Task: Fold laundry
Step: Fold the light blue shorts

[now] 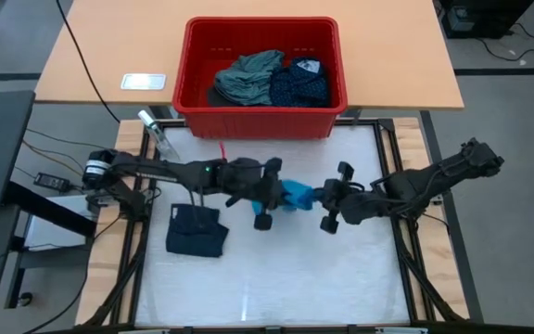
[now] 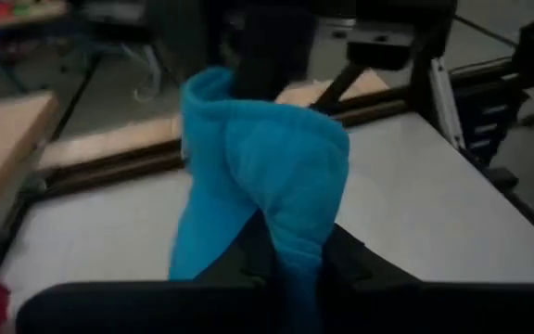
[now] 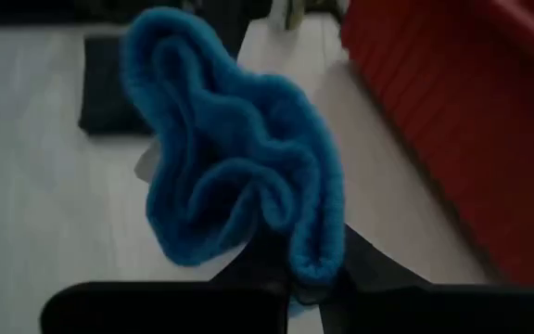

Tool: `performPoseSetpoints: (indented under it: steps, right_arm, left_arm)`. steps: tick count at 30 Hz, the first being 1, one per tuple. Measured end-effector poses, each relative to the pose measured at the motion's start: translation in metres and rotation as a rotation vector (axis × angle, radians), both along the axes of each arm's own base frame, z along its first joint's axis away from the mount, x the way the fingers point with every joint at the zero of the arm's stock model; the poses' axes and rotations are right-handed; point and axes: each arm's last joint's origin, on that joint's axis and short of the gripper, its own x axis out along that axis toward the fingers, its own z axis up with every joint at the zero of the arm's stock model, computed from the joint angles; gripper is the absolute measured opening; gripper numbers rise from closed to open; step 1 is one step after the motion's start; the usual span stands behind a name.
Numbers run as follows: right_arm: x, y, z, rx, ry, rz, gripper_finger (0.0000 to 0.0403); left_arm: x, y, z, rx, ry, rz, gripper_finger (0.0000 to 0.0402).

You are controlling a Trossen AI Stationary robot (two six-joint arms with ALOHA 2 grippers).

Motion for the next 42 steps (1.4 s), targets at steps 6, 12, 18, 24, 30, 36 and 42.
performPoseSetpoints:
  steps: [6, 12, 18, 24, 30, 36, 42]
  right_arm:
    - [0.005, 0.013, -0.055, 0.193, 0.105, 0.027, 0.0031]
    - [0.007, 0.048, -0.124, 0.543, 0.187, 0.128, 0.0031]
    - [0.018, 0.045, -0.136, 0.712, 0.227, 0.161, 0.0030]
    - [0.031, -0.002, -0.138, 0.736, 0.247, 0.106, 0.0030]
    - [0.038, -0.052, -0.151, 0.836, 0.243, 0.084, 0.0030]
    - [0.034, -0.083, -0.157, 0.980, 0.182, 0.080, 0.0030]
    - [0.025, -0.084, -0.137, 0.975, 0.092, 0.176, 0.0030]
  left_arm:
    - [0.012, -0.017, -0.062, -0.131, 0.187, -0.097, 0.0042]
    - [0.016, -0.065, -0.140, -0.296, 0.297, -0.169, 0.0043]
    - [0.019, -0.085, -0.152, -0.415, 0.298, -0.205, 0.0043]
    - [0.021, -0.051, -0.144, -0.601, 0.364, -0.017, 0.0043]
    - [0.018, -0.017, -0.145, -0.776, 0.445, 0.177, 0.0044]
    - [0.015, -0.007, -0.131, -0.846, 0.418, 0.254, 0.0044]
    - [0.000, -0.005, -0.104, -0.723, 0.328, 0.394, 0.0044]
